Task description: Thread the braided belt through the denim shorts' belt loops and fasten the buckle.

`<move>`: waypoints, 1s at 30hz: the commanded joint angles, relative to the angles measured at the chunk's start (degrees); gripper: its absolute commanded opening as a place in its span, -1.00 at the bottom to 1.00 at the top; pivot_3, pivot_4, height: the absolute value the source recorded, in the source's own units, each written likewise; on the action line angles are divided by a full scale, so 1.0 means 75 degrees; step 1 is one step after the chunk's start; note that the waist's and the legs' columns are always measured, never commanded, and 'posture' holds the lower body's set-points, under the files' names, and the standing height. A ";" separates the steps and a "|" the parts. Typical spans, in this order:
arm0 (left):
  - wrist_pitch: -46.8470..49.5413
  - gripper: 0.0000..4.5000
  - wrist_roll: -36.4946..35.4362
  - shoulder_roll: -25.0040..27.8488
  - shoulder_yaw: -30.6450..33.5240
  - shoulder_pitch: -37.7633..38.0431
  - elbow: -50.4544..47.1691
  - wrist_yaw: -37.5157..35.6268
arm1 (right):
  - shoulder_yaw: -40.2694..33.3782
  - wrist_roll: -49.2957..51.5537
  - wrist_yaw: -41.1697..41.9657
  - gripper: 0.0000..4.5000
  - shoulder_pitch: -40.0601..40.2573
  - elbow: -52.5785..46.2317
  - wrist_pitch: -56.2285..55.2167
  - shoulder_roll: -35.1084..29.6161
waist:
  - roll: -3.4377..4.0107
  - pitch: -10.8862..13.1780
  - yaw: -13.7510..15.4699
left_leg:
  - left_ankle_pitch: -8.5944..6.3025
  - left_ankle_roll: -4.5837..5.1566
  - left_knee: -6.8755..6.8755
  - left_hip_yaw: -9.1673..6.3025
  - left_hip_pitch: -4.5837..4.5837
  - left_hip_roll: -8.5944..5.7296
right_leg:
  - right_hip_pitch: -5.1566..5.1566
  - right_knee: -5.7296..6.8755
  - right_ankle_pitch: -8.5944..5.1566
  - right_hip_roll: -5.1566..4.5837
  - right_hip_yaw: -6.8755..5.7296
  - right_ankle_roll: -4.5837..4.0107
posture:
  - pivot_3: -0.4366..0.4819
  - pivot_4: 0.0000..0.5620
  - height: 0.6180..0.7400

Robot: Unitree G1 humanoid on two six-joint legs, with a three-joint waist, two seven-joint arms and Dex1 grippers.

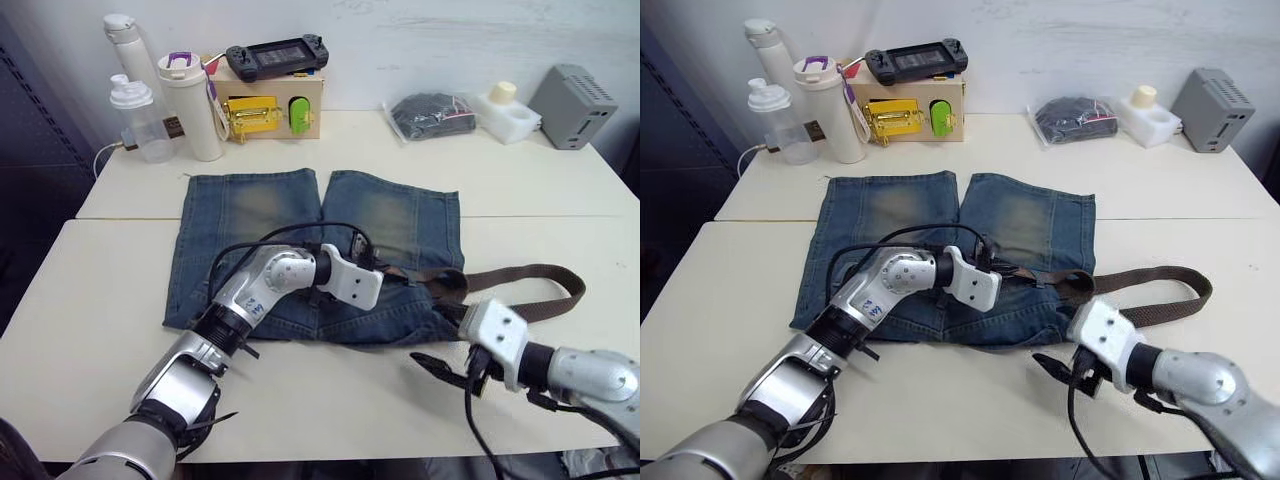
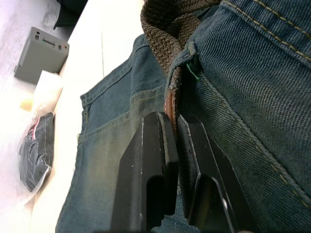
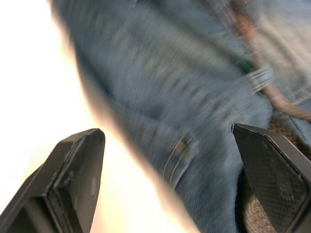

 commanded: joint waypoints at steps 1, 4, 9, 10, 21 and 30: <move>-0.0093 -1.00 -0.0089 -0.0034 -0.0019 -0.0126 0.0009 0.0056 | 0.0113 -0.1252 0.0131 0.98 0.0061 0.0096 -0.0964 0.0223 | -0.0002 0.0002 0.0023 | 0.0000 0.0000 0.0000 -0.0002 0.0000 0.0002 | 0.0000 0.0002 0.0000 -0.0001 -0.0001 0.0000 | -0.05 -0.47 -0.55; -0.0171 -1.00 -0.0078 -0.0090 -0.0054 -0.0201 0.0095 0.0048 | 0.0502 -0.2481 -0.0111 0.58 -0.0080 0.0605 -0.1383 0.0443 | -0.0006 0.0003 0.0033 | 0.0000 -0.0002 0.0001 -0.0002 0.0000 0.0004 | -0.0003 0.0009 0.0000 0.0001 0.0000 0.0000 | -0.05 -0.47 -0.55; -0.0323 -1.00 0.0034 -0.0204 -0.0197 -0.0493 0.0247 0.0013 | 0.0695 -0.3216 -0.0262 -0.45 -0.0253 0.0934 -0.1266 0.1041 | -0.0017 0.0010 0.0064 | 0.0000 -0.0002 0.0007 -0.0005 -0.0001 0.0002 | -0.0005 0.0017 0.0000 0.0007 0.0005 0.0000 | -0.05 -0.47 -0.55; -0.0387 -1.00 0.0158 -0.0199 -0.0276 -0.0588 0.0315 0.0053 | 0.0692 -0.3282 -0.0245 -0.69 -0.0280 0.0937 -0.1229 0.1144 | -0.0017 0.0010 0.0075 | 0.0000 -0.0002 0.0010 -0.0006 -0.0003 0.0002 | -0.0005 0.0017 0.0000 0.0010 0.0005 0.0000 | -0.05 -0.47 -0.55; -0.1142 -1.00 0.1233 0.0140 -0.0610 -0.1122 0.0323 0.0942 | 0.0580 -0.3845 -0.0235 -0.99 -0.0851 0.1537 -0.0466 0.1914 | -0.0036 0.0020 0.0084 | 0.0000 -0.0003 0.0017 -0.0001 -0.0003 0.0000 | -0.0014 0.0039 0.0000 0.0015 0.0008 0.0000 | -0.05 -0.47 -0.55; -0.1182 -1.00 0.1046 0.1647 -0.0194 -0.0272 -0.0918 0.0637 | 0.0404 -0.3976 -0.0269 -0.99 -0.1087 0.1925 -0.0059 0.2086 | -0.0038 0.0019 0.0058 | -0.0004 -0.0010 0.0026 -0.0002 -0.0005 -0.0006 | -0.0071 0.0112 0.0000 0.0015 0.0011 0.0000 | -0.05 -0.47 -0.55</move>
